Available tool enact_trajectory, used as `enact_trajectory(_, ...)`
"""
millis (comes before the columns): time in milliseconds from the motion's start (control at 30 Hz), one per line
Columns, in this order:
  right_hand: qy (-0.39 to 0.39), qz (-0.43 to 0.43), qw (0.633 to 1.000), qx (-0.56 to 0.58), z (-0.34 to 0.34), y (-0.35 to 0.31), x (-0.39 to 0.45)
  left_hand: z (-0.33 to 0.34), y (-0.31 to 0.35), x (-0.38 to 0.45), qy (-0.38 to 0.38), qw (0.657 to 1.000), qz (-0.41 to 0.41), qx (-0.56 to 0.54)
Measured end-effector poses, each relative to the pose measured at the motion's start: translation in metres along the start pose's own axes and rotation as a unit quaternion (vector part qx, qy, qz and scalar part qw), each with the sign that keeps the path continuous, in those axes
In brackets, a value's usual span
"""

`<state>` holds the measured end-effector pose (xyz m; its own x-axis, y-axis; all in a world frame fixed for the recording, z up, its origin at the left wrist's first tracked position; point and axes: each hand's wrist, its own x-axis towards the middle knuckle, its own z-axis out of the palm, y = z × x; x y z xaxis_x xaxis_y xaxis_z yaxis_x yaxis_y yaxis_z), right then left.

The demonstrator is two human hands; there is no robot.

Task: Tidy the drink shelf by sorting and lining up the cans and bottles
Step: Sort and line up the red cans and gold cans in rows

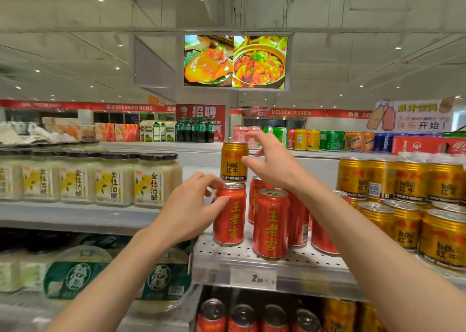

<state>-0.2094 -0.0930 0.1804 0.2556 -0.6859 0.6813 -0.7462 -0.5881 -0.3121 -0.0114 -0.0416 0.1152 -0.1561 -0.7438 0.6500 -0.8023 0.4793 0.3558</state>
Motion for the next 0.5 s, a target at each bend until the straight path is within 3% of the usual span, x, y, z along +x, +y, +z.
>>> enact_trajectory(167,-0.045,0.02,0.998,0.027,0.005,-0.001,0.014,0.0,0.0,0.001,0.001,1.0,-0.01,-0.011)
enact_trajectory(500,0.019,0.072,0.993,0.092,-0.004,0.008,0.008,0.0,0.002,0.0,0.004,1.0,-0.025,-0.01)
